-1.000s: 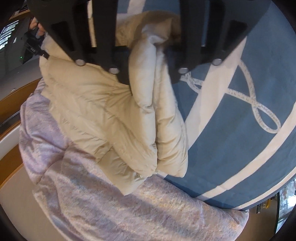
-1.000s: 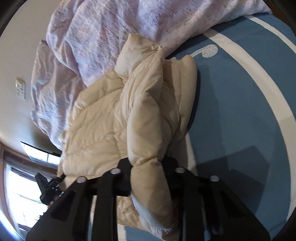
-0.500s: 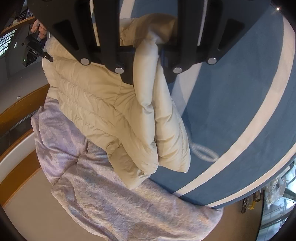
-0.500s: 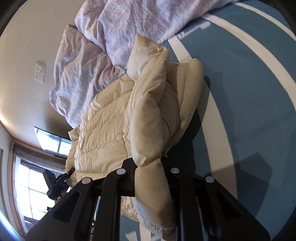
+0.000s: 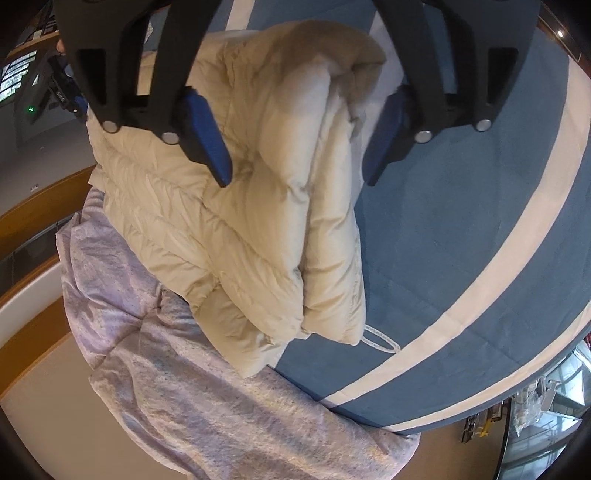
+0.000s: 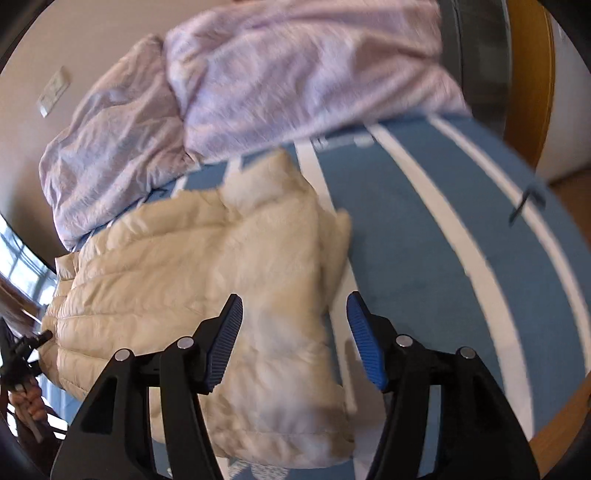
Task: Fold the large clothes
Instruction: 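Grasp the jacket side edge with the left gripper while the right gripper presses the body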
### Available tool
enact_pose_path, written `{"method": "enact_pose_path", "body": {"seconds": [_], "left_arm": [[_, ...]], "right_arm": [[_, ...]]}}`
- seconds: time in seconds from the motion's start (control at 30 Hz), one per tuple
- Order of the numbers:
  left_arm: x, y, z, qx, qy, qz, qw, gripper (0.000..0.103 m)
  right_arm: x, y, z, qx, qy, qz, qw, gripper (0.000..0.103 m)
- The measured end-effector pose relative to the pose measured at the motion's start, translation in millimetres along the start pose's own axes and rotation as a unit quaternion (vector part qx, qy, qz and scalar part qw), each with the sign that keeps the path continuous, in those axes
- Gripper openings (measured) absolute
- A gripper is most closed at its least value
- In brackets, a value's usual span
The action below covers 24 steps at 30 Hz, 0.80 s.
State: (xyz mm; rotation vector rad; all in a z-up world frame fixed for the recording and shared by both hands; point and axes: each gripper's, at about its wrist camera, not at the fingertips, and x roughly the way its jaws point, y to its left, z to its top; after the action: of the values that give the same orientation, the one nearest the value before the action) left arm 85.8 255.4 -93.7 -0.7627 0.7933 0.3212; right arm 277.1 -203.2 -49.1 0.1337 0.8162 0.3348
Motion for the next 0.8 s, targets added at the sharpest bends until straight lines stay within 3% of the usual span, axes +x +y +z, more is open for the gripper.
{"method": "enact_pose_path", "body": {"seconds": [0.23, 0.4, 0.8], "left_arm": [[16, 11, 5, -0.044, 0.011, -0.025, 0.9986, 0.077], [19, 10, 4, -0.056, 0.010, -0.038, 0.9977, 0.077], [25, 5, 5, -0.055, 0.012, -0.044, 0.9975, 0.067]], "right_arm": [[16, 87, -19, -0.094, 0.007, 0.066, 0.993, 0.060], [40, 137, -48, -0.158, 0.014, 0.068, 0.985, 0.056], [64, 148, -64, -0.168, 0.017, 0.046, 0.985, 0.056]]}}
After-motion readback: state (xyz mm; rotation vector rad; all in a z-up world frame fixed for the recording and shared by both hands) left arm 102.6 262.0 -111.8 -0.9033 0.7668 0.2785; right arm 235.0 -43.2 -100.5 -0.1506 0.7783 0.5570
